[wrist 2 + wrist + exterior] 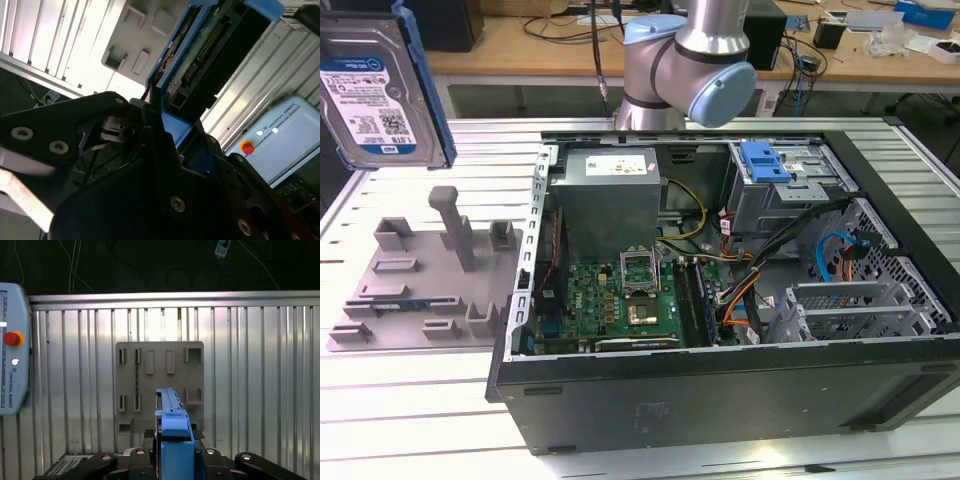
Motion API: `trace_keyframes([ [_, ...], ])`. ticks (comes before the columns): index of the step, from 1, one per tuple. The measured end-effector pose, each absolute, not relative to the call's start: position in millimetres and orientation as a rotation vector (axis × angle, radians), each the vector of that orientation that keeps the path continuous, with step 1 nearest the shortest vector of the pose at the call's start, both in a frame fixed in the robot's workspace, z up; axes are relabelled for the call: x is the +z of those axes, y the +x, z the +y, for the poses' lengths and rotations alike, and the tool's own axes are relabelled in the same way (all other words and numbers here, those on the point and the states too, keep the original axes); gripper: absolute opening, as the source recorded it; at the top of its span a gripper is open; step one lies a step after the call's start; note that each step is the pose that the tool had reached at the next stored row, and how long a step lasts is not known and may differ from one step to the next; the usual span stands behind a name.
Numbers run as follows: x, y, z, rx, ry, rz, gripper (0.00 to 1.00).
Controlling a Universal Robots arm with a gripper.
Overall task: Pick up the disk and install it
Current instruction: 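Pick up the disk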
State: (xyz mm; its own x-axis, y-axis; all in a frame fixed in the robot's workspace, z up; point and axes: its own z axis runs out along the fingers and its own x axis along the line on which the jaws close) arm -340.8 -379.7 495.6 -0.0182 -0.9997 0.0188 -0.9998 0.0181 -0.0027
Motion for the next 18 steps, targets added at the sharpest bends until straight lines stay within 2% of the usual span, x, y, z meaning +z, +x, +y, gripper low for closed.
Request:
trace_keyframes([
  [18,495.7,-242.4,-435.6,0.024,2.193,-2.233,0.37],
])
